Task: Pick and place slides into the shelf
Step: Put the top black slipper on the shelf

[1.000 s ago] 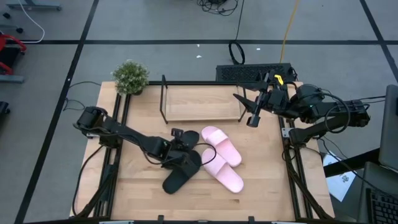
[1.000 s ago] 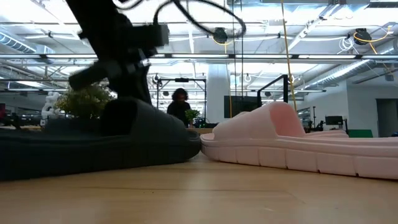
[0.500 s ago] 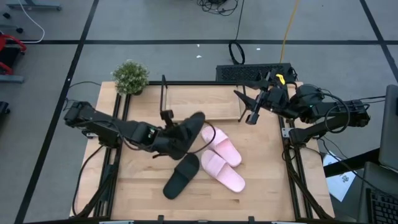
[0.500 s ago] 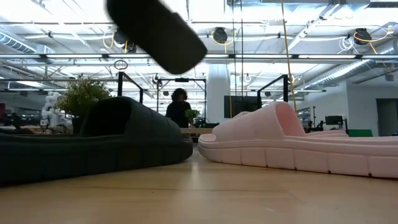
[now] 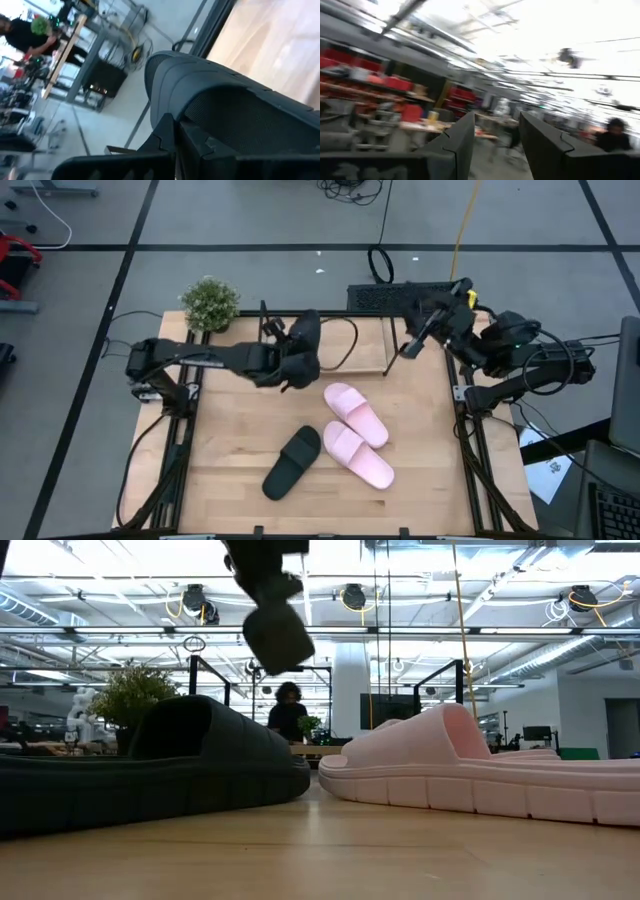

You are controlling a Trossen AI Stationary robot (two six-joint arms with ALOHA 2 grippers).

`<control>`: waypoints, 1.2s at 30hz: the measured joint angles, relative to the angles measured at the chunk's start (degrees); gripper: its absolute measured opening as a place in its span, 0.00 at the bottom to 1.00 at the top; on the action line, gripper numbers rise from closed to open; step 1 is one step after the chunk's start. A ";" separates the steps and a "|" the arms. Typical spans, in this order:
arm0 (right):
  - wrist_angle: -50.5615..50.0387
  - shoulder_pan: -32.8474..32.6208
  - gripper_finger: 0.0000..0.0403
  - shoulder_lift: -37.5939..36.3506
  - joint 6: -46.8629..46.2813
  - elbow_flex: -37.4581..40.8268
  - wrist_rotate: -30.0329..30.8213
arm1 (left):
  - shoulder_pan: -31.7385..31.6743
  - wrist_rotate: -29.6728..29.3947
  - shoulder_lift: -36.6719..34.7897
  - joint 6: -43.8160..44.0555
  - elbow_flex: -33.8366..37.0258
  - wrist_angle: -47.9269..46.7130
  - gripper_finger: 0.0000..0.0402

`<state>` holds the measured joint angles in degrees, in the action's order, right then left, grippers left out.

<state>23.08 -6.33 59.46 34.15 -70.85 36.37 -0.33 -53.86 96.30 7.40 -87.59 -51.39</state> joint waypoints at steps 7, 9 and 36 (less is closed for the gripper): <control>-0.27 0.02 0.36 0.00 4.41 0.00 7.43 | -7.27 1.47 3.50 -3.97 -0.04 -7.96 0.00; -0.86 0.04 0.36 0.02 4.50 0.00 7.31 | -8.99 1.99 4.45 -4.60 -0.04 -9.05 0.00; -3.22 1.42 0.36 0.04 5.77 0.00 7.35 | -15.16 1.78 13.15 -13.68 -0.07 -9.62 0.00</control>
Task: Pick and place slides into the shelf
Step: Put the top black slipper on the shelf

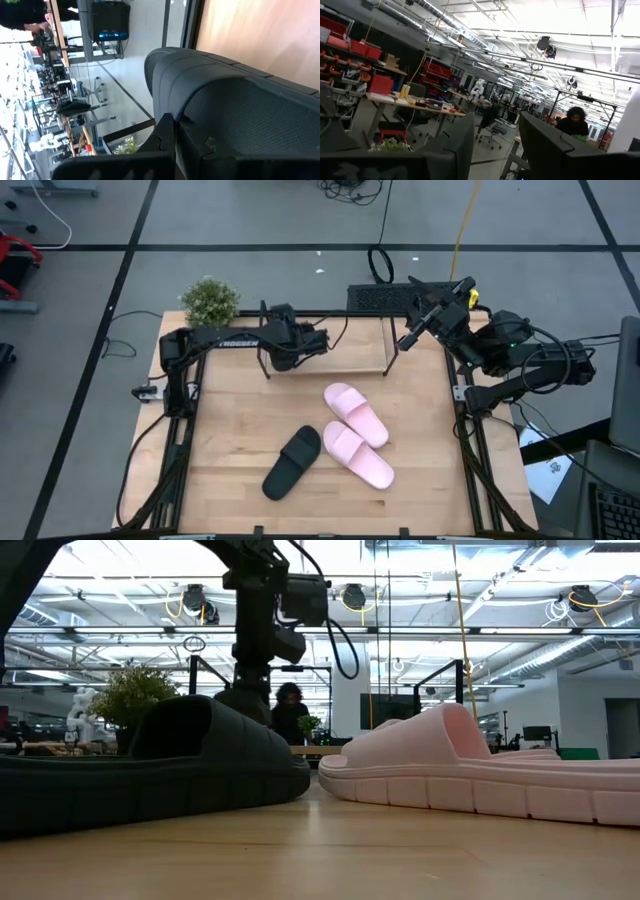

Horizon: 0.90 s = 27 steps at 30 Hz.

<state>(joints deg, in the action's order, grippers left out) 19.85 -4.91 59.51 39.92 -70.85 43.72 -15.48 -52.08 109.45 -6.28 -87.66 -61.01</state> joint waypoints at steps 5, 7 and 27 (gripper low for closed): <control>-0.04 0.00 0.36 0.00 0.00 0.00 0.00 | -0.35 -1.25 -0.01 -0.70 0.52 0.66 0.00; -0.02 0.00 0.36 0.00 0.00 0.00 0.00 | -0.32 -1.87 -0.04 -1.39 1.46 1.44 0.00; -0.01 0.00 0.36 0.00 -0.15 0.00 0.00 | 1.39 -0.52 -0.04 -2.57 8.02 5.71 0.00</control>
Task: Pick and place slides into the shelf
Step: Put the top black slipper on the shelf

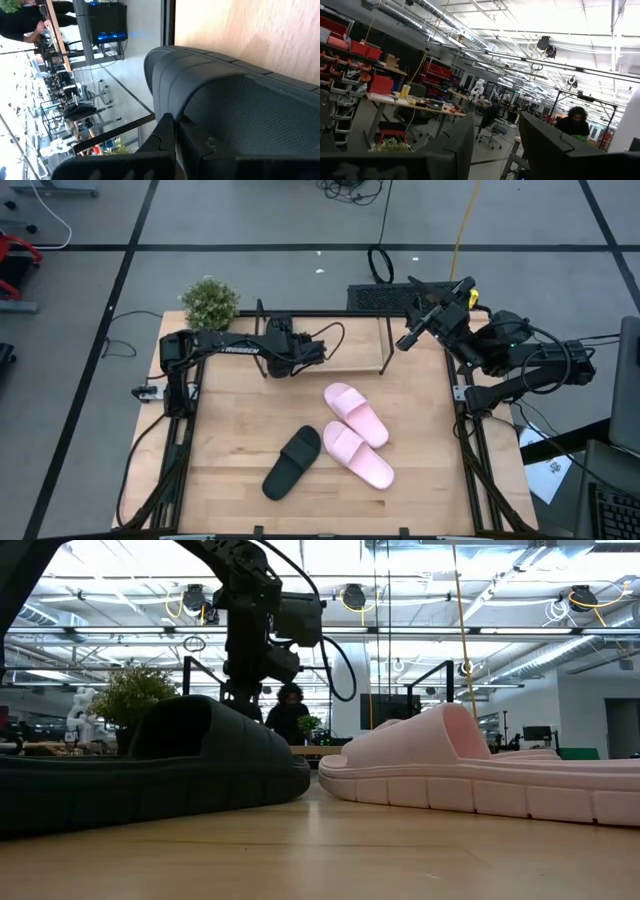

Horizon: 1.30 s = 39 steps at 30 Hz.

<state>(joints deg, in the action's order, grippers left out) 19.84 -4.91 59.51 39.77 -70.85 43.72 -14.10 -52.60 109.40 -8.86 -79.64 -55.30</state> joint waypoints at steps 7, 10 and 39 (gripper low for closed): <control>0.00 0.00 0.36 0.00 -0.02 0.01 0.00 | -0.81 -0.11 0.00 -1.51 0.00 0.10 0.00; 0.02 0.00 0.36 0.00 -0.04 0.00 0.00 | -1.37 0.22 0.00 -1.59 0.00 0.10 0.00; -0.02 0.00 0.36 0.00 0.11 0.02 0.00 | -2.53 8.30 -0.09 -2.65 0.02 0.78 0.06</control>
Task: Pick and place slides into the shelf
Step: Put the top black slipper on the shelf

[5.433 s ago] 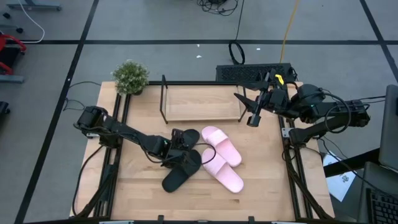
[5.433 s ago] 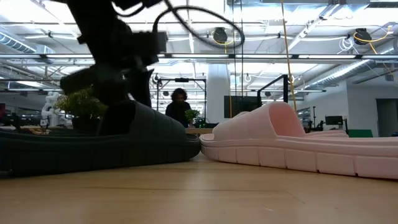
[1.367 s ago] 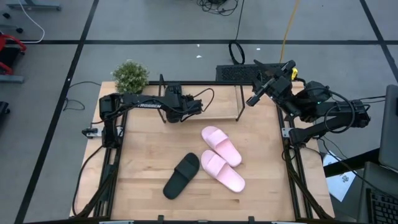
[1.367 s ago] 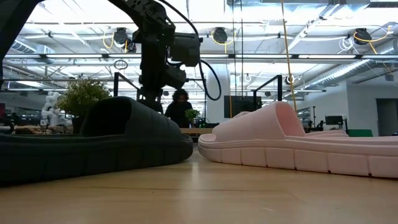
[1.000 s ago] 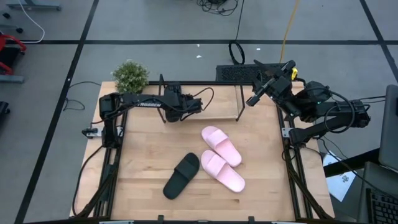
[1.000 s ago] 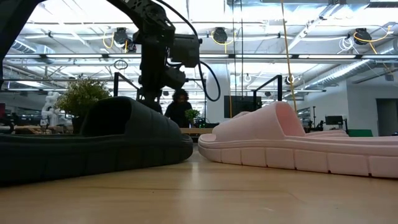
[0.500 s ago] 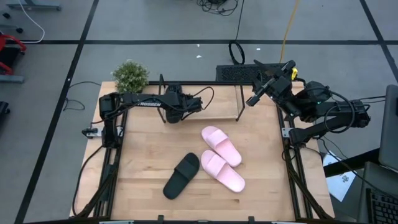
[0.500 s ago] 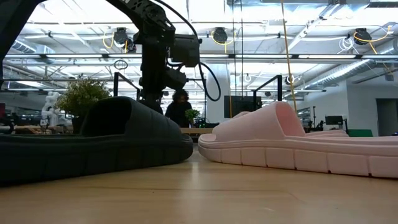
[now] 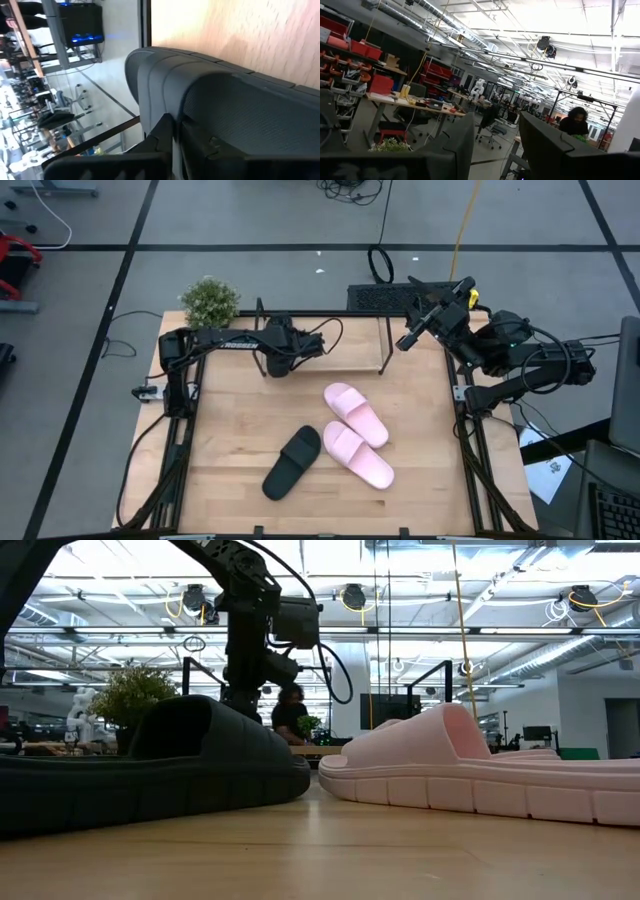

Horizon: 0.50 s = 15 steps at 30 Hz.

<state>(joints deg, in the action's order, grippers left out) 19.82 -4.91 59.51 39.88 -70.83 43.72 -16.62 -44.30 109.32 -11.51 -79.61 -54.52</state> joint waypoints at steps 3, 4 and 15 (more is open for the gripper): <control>-0.01 0.00 0.36 0.00 0.00 0.00 0.00 | 0.02 0.20 0.00 0.76 0.00 -0.14 0.08; -0.01 -0.01 0.36 0.00 0.00 0.00 0.00 | -0.04 0.31 0.00 1.12 0.00 -0.16 0.09; -0.02 0.00 0.36 0.00 -0.09 -0.01 0.00 | -0.15 0.66 0.00 4.03 0.00 -2.41 0.22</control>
<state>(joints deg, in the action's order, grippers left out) 19.80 -4.91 59.51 39.79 -70.84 43.72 -16.78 -43.64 109.32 -7.48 -79.61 -56.93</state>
